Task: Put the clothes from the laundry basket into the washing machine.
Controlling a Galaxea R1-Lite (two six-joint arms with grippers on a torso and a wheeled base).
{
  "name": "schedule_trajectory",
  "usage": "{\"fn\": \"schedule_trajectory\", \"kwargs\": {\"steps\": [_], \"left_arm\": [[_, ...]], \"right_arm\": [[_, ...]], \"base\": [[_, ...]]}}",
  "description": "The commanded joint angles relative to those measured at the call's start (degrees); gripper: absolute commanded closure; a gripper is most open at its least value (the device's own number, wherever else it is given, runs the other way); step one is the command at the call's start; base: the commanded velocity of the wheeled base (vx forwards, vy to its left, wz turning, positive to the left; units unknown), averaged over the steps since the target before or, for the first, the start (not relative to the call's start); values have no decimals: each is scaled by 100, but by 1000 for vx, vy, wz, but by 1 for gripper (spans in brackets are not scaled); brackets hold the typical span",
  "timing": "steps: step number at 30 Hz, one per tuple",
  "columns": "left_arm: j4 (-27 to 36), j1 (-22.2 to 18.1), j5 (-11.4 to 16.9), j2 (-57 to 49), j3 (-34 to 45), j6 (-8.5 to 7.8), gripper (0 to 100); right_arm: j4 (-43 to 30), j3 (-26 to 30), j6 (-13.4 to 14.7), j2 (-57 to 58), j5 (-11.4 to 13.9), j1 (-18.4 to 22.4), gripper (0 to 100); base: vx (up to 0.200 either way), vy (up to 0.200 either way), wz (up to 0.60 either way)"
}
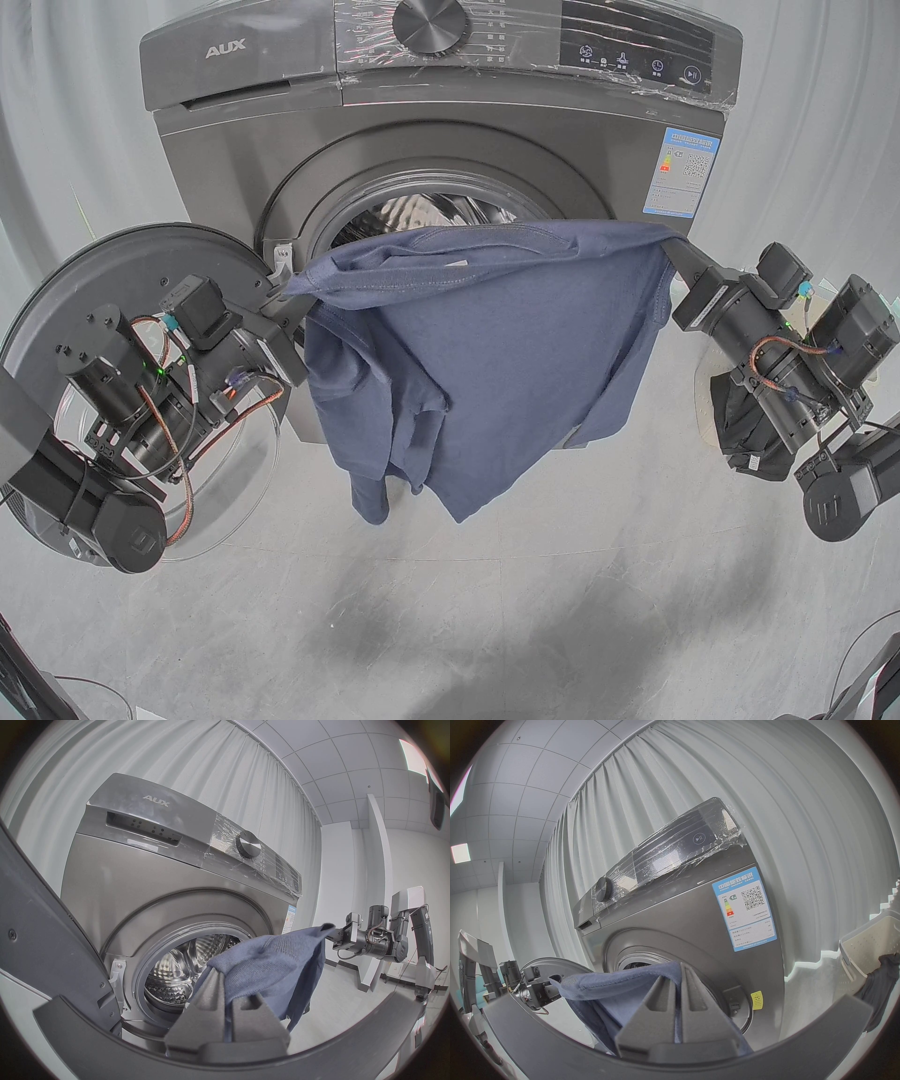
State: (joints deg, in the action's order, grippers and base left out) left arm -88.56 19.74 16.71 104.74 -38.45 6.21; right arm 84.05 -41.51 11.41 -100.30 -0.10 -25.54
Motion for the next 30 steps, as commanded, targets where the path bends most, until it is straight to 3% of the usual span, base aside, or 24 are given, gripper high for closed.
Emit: {"fn": "schedule_trajectory", "kwargs": {"steps": [1, 9, 14, 20, 25, 30], "left_arm": [[6, -5, -1, 2, -13, 4, 100], [15, 48, -1, 20, -13, 12, 100], [103, 505, -195, 38, -180, 91, 100], [322, 689, -300, 266, -523, 153, 100], [340, 786, -581, 670, -980, 153, 100], [366, 909, -740, 925, -1297, 153, 100]], "right_arm": [[-3, -24, 2, 11, 1, 40, 100], [-38, -33, -7, 2, -34, 23, 100], [-56, 222, -60, -59, -34, -74, 100], [-73, 618, -78, -262, 27, -197, 100], [76, 802, -280, -1132, 36, -522, 100], [357, 565, -306, -1817, 36, -935, 100]], "base": [[0, 0, 0], [0, 0, 0], [0, 0, 0], [0, 0, 0], [0, 0, 0], [0, 0, 0]]}}
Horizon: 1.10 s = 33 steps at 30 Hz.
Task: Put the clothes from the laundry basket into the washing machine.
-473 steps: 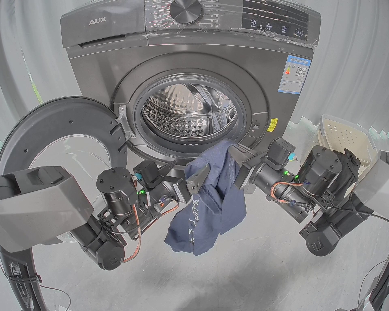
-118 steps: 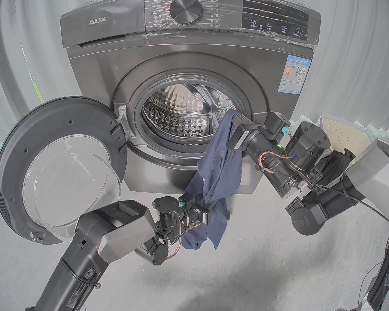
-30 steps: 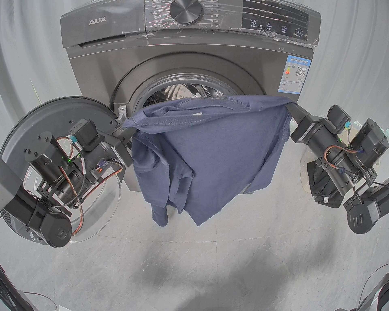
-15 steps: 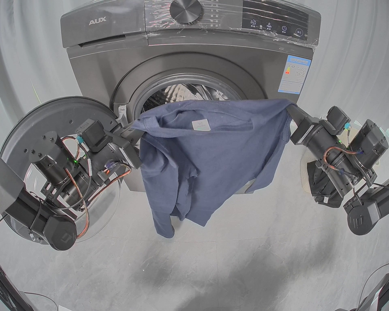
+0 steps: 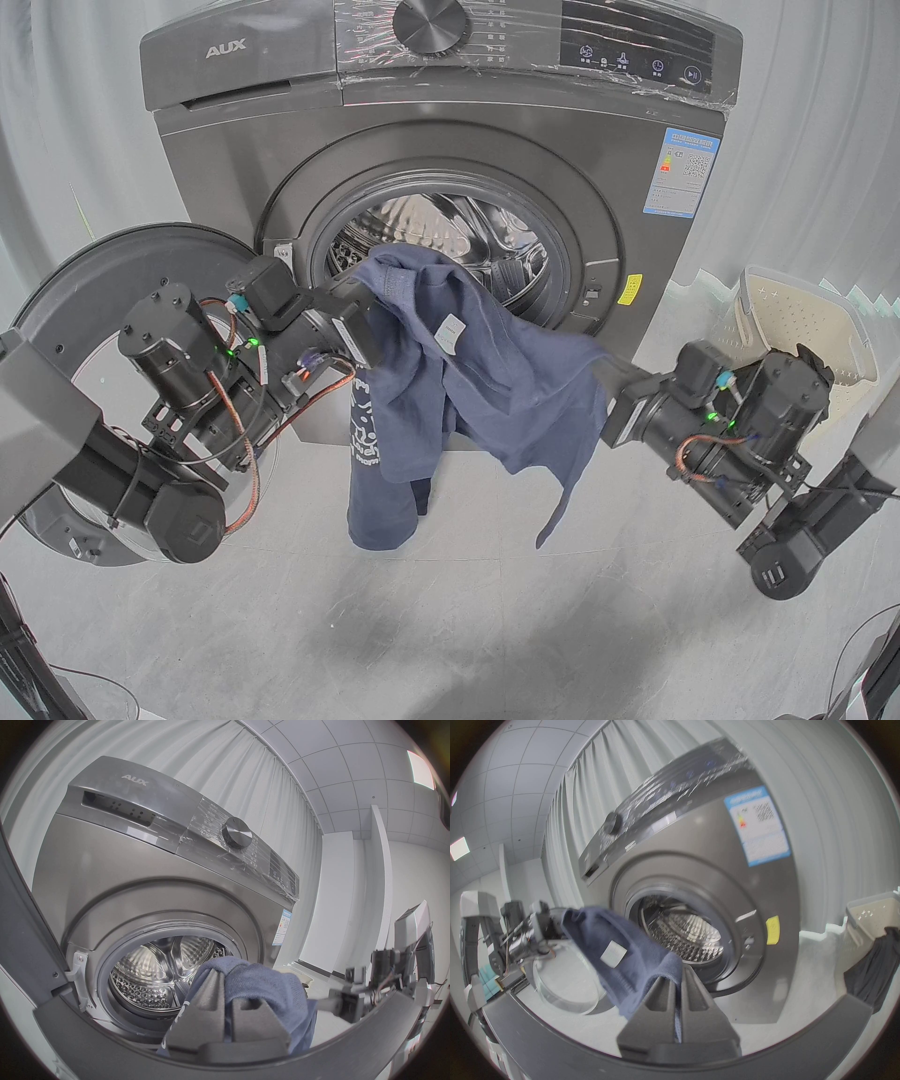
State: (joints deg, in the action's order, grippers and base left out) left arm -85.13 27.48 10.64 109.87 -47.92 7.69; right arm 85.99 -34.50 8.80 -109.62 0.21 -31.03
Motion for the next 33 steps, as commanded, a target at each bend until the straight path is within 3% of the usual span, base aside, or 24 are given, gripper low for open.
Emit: {"fn": "schedule_trajectory", "kwargs": {"steps": [1, 3, 4, 8, 13, 18, 21, 24, 33], "left_arm": [[22, 144, -159, 456, -402, -5, 100], [22, 144, -177, 500, -446, -5, 100], [31, 135, -185, 579, -534, -5, 100], [119, 100, -185, 641, -675, -5, 100], [163, 91, -185, 693, -798, -5, 100], [137, 117, -177, 684, -789, -13, 100], [75, 135, -141, 658, -727, -13, 100], [49, 179, -97, 605, -666, -13, 100], [49, 223, -89, 588, -683, -13, 100]], "right_arm": [[163, -171, -45, -983, 6, -448, 100], [172, -198, -45, -1088, 6, -501, 100], [181, -215, -45, -1246, 6, -589, 0], [199, 40, -80, -1431, 102, -712, 0], [207, 532, -195, -1457, 489, -730, 0], [207, 497, -195, -1492, 718, -633, 0], [207, 242, -203, -1571, 709, -519, 0], [199, -470, -221, -2046, 700, -229, 0], [14, -1955, -247, -2951, 832, -97, 0]], "base": [[0, 0, 0], [0, 0, 0], [0, 0, 0], [0, 0, 0], [0, 0, 0], [0, 0, 0], [0, 0, 0], [0, 0, 0], [0, 0, 0]]}}
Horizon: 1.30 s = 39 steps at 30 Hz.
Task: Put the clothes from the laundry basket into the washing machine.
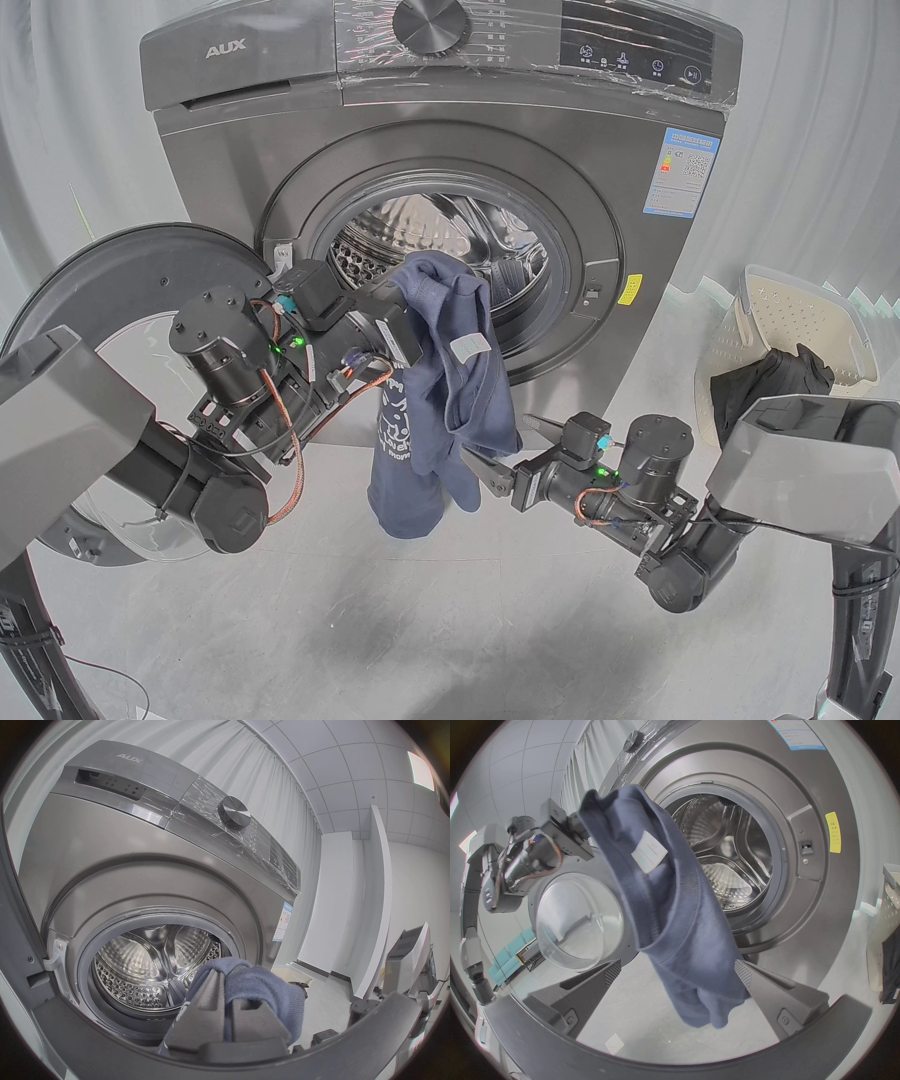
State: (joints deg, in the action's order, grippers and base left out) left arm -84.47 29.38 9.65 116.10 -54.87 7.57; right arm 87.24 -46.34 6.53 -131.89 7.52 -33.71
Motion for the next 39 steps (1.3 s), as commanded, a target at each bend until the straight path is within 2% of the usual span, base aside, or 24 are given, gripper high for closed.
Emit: {"fn": "schedule_trajectory", "kwargs": {"steps": [1, 7, 8, 18, 21, 27, 33, 34, 39], "left_arm": [[-17, 33, 10, -53, 3, -1, 100], [1, 33, 19, -114, 11, -1, 100], [9, 33, 19, -105, 11, -1, 100], [36, 121, 1, -123, -6, 8, 100], [45, 209, -51, -123, -6, 16, 100], [62, 279, -87, -132, 11, 16, 100], [97, 270, -183, -193, 82, 16, 100], [97, 270, -227, -193, 91, 16, 100], [299, 182, -368, -167, 134, 25, 100]], "right_arm": [[-172, -877, -21, -742, 153, 207, 0], [-365, -1167, -12, -759, 346, 242, 0], [-374, -1220, 6, -768, 461, 215, 0], [-497, -1897, 23, -1164, 487, -13, 0], [-646, -2292, 32, -1374, 452, -180, 0], [-778, -2811, 32, -1700, 311, -242, 0], [-813, -3690, -3, -2209, -172, -233, 0], [-822, -3742, -3, -2227, -225, -215, 100], [-778, -3760, -3, -2227, -321, -154, 100]], "base": [[0, 0, 0], [0, 0, 0], [0, 0, 0], [0, 0, 0], [0, 0, 0], [0, 0, 0], [0, 0, 0], [0, 0, 0], [0, 0, 0]]}}
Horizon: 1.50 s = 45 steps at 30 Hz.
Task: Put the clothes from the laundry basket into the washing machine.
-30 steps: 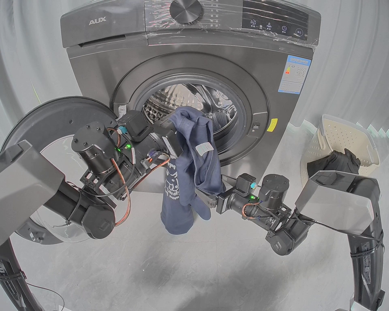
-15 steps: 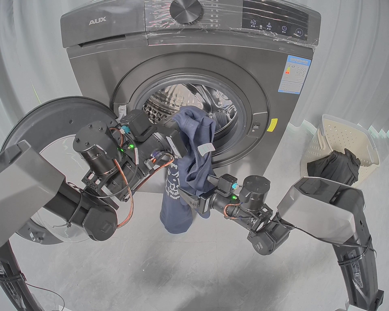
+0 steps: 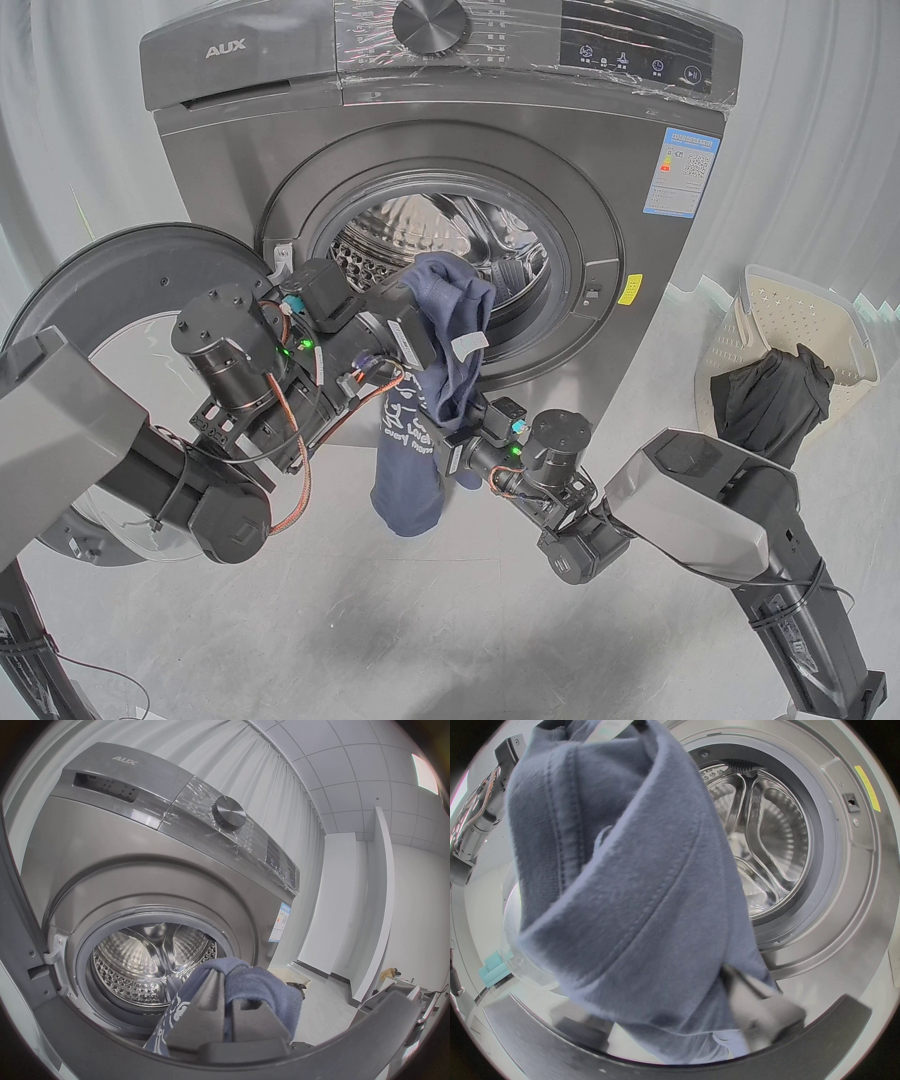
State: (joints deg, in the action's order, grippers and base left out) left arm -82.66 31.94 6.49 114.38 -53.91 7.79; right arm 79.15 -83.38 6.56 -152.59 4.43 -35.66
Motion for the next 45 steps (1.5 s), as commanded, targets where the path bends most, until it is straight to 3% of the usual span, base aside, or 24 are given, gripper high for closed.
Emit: {"fn": "schedule_trajectory", "kwargs": {"steps": [1, 7, 15, 19, 27, 33, 45], "left_arm": [[163, -100, -77, 14, 29, 3, 100], [198, -584, -104, 128, 73, 3, 100], [49, -1041, -7, 102, 1084, -41, 100], [-57, -1102, 160, 137, 1567, -41, 100], [-294, -1181, 195, 638, 2104, -102, 100], [-637, -1164, 283, 1271, 2060, -129, 100], [-619, -654, 274, 2343, 899, -85, 100]], "right_arm": [[48, -20, 3, -148, -21, 50, 100], [188, 771, -5, 370, -47, 279, 100], [258, 1457, -5, 1372, -3, 859, 100], [258, 1553, -5, 1689, -3, 885, 100], [250, 1580, -5, 2049, -56, 692, 100], [258, 1580, -5, 2154, -65, 560, 100], [267, 1571, 30, 2172, -214, 156, 100]], "base": [[0, 0, 0], [0, 0, 0], [0, 0, 0], [0, 0, 0], [0, 0, 0], [0, 0, 0], [0, 0, 0]]}}
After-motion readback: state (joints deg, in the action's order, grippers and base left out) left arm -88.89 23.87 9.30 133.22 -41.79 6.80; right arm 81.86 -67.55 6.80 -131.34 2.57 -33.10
